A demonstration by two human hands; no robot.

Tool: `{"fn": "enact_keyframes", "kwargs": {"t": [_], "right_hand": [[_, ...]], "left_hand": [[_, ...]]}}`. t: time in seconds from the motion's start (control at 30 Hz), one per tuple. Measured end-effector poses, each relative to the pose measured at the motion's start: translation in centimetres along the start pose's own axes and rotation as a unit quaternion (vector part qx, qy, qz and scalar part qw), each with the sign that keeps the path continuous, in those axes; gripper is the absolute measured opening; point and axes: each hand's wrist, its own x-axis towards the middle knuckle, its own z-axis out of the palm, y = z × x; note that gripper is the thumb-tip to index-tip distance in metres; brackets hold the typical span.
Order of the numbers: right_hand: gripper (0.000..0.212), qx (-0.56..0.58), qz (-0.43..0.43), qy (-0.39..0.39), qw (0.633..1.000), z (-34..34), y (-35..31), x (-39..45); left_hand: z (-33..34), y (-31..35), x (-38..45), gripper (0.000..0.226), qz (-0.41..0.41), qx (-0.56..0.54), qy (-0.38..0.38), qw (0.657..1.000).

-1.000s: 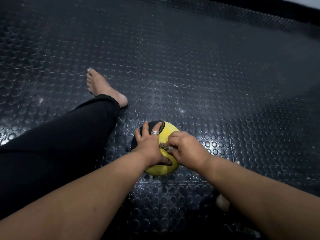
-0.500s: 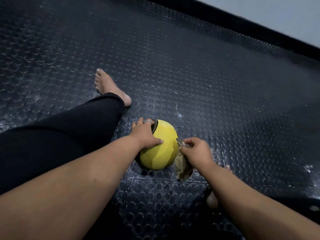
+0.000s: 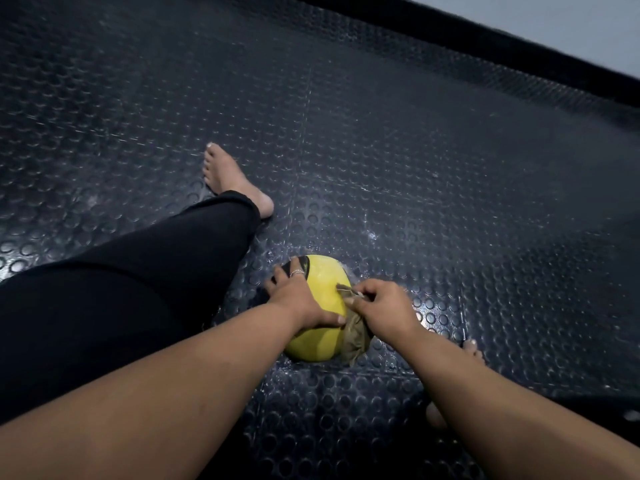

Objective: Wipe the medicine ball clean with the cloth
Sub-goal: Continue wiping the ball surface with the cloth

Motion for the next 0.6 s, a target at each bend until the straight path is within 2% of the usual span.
{"fn": "enact_keyframes", "kwargs": {"t": [0.07, 0.17, 0.33, 0.6], "right_hand": [[0.005, 0.006, 0.003, 0.002, 1.0, -0.1, 0.1, 0.4], [0.011, 0.05, 0.026, 0.06, 0.997, 0.0, 0.2, 0.9], [0.016, -0.018, -0.009, 0.09, 0.996, 2.1, -0.6, 0.9], [0.019, -0.014, 0.025, 0.112, 0.993, 2.2, -1.2, 4.2]], "left_hand": [[0.0, 0.0, 0.2, 0.147, -0.018, -0.008, -0.002, 1.0], [0.2, 0.1, 0.0, 0.147, -0.034, -0.018, -0.014, 0.999], [1.2, 0.5, -0.3, 0.147, -0.027, -0.053, -0.009, 0.998], [0.4, 1.0, 0.7, 0.139, -0.018, -0.074, -0.009, 0.997]]}}
